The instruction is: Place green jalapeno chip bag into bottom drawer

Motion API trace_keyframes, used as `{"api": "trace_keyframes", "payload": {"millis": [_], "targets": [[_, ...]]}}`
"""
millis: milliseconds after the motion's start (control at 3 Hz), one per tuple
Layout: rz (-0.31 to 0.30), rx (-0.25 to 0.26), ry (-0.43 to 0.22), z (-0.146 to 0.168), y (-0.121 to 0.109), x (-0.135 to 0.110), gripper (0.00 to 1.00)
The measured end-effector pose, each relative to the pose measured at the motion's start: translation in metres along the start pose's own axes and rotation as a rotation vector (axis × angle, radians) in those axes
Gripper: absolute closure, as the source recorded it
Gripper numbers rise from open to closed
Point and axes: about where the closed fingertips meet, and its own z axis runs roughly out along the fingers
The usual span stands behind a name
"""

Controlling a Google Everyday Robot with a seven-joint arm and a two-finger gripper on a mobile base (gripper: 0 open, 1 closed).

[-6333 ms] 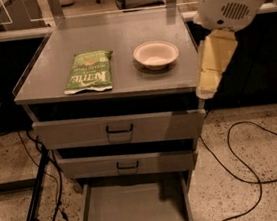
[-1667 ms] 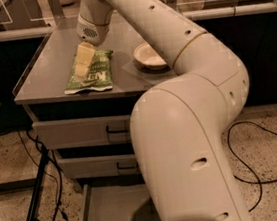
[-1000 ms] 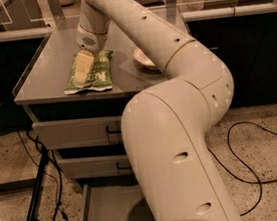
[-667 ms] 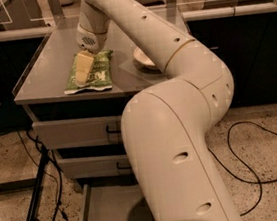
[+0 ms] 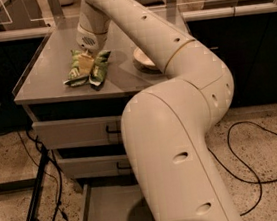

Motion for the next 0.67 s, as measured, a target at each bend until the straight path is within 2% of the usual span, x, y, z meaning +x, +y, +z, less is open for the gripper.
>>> {"api": "trace_keyframes", "payload": {"millis": [333, 667], "targets": [[0.000, 0.000, 0.000, 0.0000, 0.0000, 0.0000, 0.90], [-0.001, 0.002, -0.002, -0.0004, 0.0000, -0.0010, 1.00]]}}
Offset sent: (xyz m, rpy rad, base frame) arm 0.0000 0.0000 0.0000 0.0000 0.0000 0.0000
